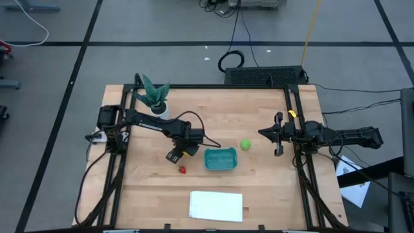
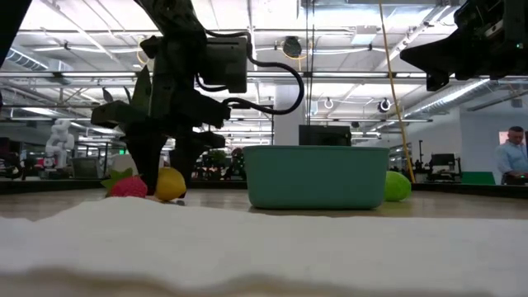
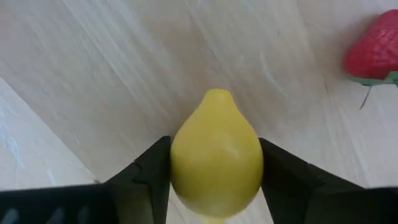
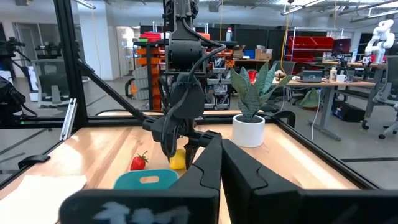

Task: Pick and placing Produce into tupperware
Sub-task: Put the yellow lemon into the blue bin

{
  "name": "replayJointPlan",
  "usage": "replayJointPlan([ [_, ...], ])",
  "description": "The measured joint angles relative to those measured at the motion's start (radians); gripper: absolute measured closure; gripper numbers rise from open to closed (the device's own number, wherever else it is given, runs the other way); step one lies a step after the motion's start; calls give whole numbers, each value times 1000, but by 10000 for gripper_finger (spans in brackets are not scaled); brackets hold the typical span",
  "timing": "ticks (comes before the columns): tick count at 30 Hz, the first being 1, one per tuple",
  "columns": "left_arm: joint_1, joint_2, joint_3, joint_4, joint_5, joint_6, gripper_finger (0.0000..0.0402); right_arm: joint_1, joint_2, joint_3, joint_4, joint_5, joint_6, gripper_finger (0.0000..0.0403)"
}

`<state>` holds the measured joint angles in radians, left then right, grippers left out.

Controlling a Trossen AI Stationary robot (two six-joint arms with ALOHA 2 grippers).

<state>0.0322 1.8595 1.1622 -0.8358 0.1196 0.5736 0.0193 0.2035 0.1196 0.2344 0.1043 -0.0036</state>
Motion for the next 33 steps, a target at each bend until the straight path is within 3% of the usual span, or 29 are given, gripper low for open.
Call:
replayJointPlan([
  [3,0,-3,0,-2,-5,0,215,0,0,0,0,0,0,403],
  [10,0,-9,0,-48,-69,21,164,0,0,0,0,0,0,403],
  [19,0,-63,26,-60,-76,27,220,0,0,0,1,0,0,403],
  [23,0,-106,57,-60,-76,20,215,0,2,0,1,0,0,403],
  [28,0,-156,62,-59,-72,36,181,0,2,0,1,-1,0,403],
  [33,0,-200,62,-62,-116,35,203,0,3,0,1,-1,0,403],
])
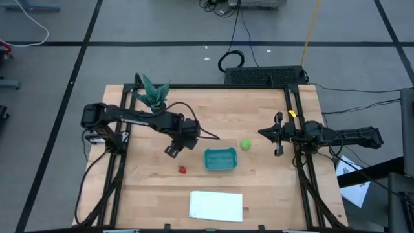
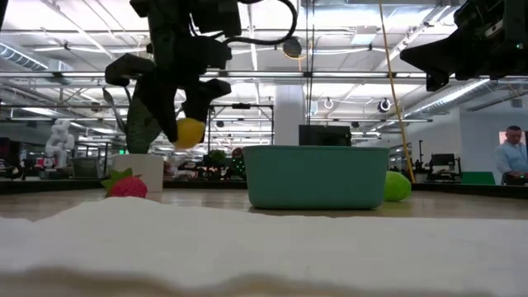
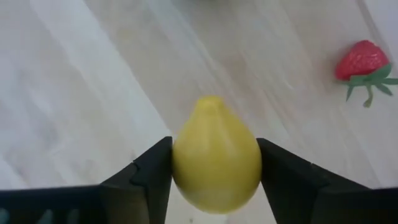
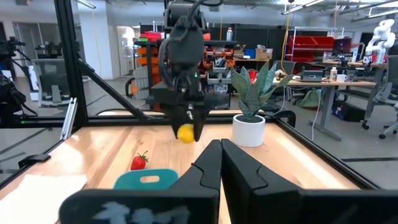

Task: Pick and placing Produce into tupperware
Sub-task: Put the yellow lemon into the blue bin

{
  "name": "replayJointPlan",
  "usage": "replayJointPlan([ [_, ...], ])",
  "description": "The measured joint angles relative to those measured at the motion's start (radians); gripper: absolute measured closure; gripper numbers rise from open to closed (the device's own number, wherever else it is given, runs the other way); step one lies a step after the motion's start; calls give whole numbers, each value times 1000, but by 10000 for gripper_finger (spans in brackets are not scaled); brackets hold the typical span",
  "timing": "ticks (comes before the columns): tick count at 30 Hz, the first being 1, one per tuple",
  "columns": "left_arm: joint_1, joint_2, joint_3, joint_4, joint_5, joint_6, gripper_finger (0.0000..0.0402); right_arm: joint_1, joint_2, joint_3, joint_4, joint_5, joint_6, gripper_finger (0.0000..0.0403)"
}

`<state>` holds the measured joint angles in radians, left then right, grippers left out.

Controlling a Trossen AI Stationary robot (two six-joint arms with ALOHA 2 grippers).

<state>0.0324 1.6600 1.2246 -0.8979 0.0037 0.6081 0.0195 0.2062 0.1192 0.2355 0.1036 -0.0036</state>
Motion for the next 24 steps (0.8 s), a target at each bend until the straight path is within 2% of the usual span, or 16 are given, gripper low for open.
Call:
replayJointPlan([
  [5,15,-61,14,-21,-9,-18,220,0,0,0,1,0,0,403],
  [11,39,-155,30,-22,29,-42,175,0,0,0,8,0,0,403],
  [14,54,-199,30,-16,49,-44,170,0,0,0,9,0,0,403],
  [21,97,-295,31,-17,51,-71,214,0,0,0,18,0,0,403],
  [24,109,-319,31,-16,98,-80,239,0,0,0,19,0,0,403],
])
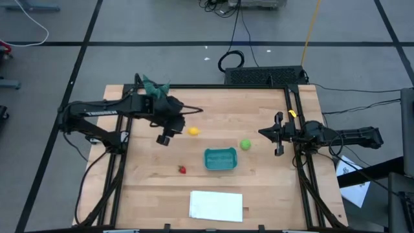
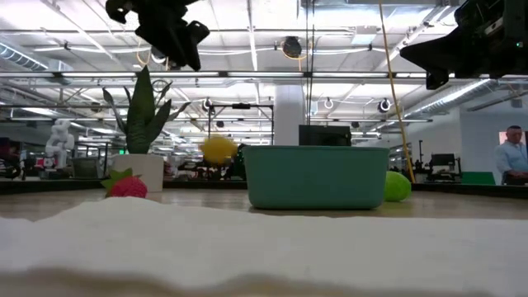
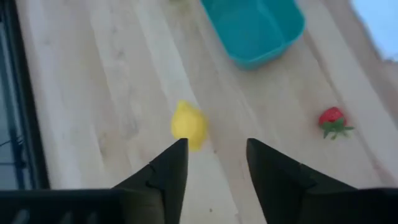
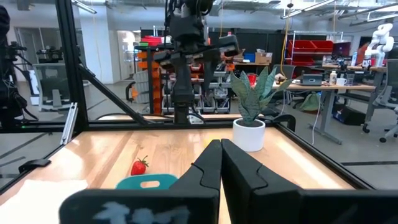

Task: Pick and placing Produce into tupperware
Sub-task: Put the yellow lemon into the blue bin

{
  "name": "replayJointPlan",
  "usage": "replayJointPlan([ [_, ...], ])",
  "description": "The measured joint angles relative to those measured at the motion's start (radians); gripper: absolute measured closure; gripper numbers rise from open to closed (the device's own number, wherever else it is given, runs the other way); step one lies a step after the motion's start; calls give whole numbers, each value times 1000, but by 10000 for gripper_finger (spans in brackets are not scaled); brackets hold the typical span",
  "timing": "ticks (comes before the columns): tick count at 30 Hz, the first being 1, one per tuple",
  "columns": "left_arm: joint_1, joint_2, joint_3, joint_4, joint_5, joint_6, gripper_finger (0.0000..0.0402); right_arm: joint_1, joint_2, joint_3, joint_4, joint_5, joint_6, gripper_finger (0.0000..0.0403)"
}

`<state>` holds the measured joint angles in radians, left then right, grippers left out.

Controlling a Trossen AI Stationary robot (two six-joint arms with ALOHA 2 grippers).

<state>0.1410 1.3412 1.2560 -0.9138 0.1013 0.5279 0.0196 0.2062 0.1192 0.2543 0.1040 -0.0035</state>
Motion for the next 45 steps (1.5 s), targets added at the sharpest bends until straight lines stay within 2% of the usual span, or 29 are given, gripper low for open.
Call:
replayJointPlan([
  [6,3,-8,0,4,30,-5,282,0,0,0,4,0,0,403],
  [12,3,-7,0,14,30,6,307,0,0,0,9,0,0,403],
  [24,3,-7,0,55,23,-12,309,0,0,0,10,0,0,403],
  [29,18,-7,0,82,-30,-64,309,0,0,0,10,0,0,403],
  [45,38,-7,0,81,-23,-67,309,0,0,0,10,0,0,403],
])
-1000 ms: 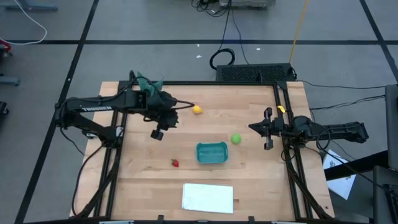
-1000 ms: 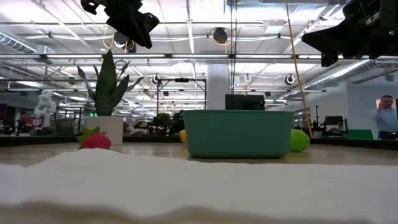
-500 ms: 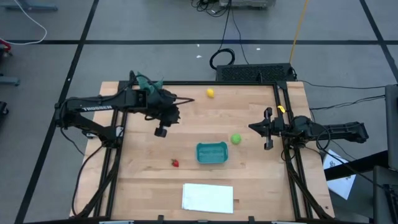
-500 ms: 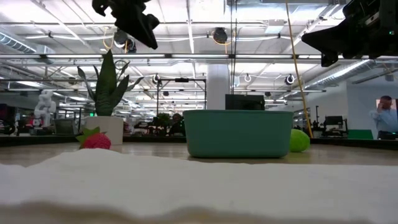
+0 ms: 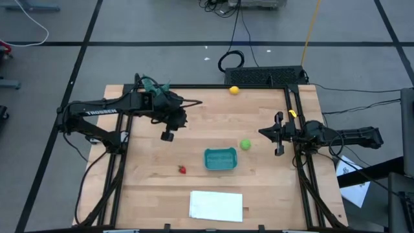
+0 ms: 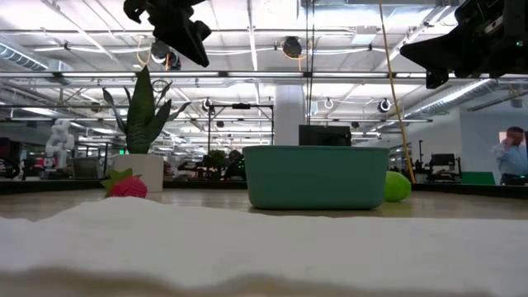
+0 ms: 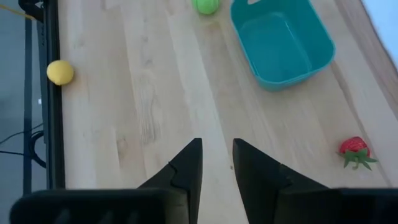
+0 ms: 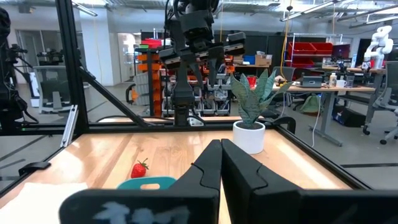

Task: Pick and placing Produce into tupperware
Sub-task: Put the yellow lemon into the blue bin

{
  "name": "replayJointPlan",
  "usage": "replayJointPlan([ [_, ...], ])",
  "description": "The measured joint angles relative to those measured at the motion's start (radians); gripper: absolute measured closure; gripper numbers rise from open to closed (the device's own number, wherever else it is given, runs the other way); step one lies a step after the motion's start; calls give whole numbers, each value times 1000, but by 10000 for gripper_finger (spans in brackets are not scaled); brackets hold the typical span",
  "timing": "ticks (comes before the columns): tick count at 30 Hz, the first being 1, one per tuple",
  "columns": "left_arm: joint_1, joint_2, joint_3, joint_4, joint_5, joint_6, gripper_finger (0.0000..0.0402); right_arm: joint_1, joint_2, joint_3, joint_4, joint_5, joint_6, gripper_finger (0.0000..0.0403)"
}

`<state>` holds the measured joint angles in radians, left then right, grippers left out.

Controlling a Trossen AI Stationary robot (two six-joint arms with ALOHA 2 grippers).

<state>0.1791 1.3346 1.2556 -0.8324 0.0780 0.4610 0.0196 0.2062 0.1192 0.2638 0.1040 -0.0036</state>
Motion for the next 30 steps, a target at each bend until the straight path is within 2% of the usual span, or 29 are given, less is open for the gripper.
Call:
replayJointPlan([
  [6,1,0,-16,51,9,-71,309,0,0,0,-6,0,21,403],
  [8,1,-2,-52,143,80,-112,309,0,0,0,-16,0,30,403],
  [11,-13,-58,-174,348,175,-137,309,0,3,0,-22,0,43,403],
  [13,-26,-94,-266,511,180,-159,309,0,4,0,-22,0,45,403],
  [16,-20,-142,-405,636,150,-211,309,0,10,0,-21,0,45,403],
  [26,-17,-332,-852,1230,108,-325,309,0,33,0,-22,0,35,403],
  [30,11,-361,-989,1363,50,-351,309,0,48,0,-21,0,21,403],
])
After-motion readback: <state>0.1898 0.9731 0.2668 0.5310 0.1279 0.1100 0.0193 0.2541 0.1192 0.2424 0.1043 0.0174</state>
